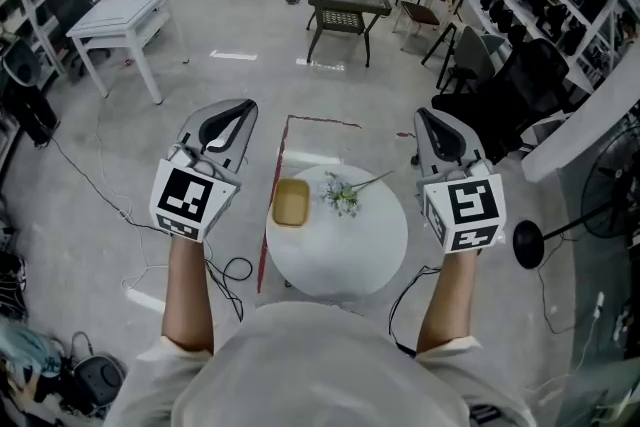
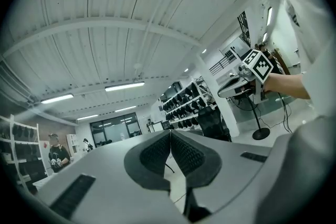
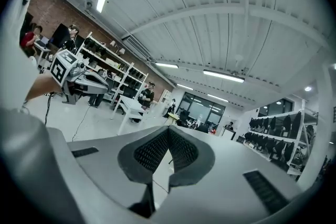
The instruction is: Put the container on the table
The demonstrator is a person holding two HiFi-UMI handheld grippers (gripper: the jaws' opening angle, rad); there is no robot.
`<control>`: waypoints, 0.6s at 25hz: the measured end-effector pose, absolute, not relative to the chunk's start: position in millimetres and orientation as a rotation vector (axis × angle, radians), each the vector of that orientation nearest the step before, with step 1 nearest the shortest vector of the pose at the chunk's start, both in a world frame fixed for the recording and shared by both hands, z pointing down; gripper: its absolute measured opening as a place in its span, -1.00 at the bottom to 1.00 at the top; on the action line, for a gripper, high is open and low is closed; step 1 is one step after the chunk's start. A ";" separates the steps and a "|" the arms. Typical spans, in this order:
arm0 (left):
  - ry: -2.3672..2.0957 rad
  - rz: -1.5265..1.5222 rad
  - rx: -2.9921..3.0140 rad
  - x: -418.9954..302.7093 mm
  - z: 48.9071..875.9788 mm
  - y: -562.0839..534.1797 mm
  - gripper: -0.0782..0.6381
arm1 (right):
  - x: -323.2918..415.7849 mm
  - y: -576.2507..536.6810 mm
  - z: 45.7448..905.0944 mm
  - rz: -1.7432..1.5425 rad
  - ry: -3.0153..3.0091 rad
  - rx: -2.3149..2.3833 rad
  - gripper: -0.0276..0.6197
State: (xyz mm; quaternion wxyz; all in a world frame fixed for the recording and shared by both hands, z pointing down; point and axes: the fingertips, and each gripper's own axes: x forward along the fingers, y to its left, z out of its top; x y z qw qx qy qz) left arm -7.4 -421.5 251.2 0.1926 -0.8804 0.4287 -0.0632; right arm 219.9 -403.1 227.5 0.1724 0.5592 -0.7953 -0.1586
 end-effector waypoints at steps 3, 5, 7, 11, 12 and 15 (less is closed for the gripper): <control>1.198 -0.183 -2.473 -5.6 253.1 -424.4 -0.73 | 218.0 -406.9 230.8 -0.448 -2.253 1.577 -0.88; 1.199 -0.190 -2.474 -5.3 255.4 -427.0 -0.73 | 217.7 -410.3 234.1 -0.442 -2.254 1.573 -0.88; 1.203 -0.197 -2.476 -6.0 258.0 -428.7 -0.73 | 217.2 -412.8 237.6 -0.435 -2.257 1.570 -0.88; 1.211 -0.210 -2.481 -10.0 261.7 -431.7 -0.73 | 214.0 -418.1 242.7 -0.418 -2.261 1.561 -0.88; 1.212 -0.213 -2.481 -10.8 262.6 -432.7 -0.73 | 213.5 -419.8 243.9 -0.415 -2.261 1.560 -0.88; 1.216 -0.219 -2.488 -13.4 266.9 -436.5 -0.73 | 212.4 -424.7 248.6 -0.413 -2.247 1.561 -0.88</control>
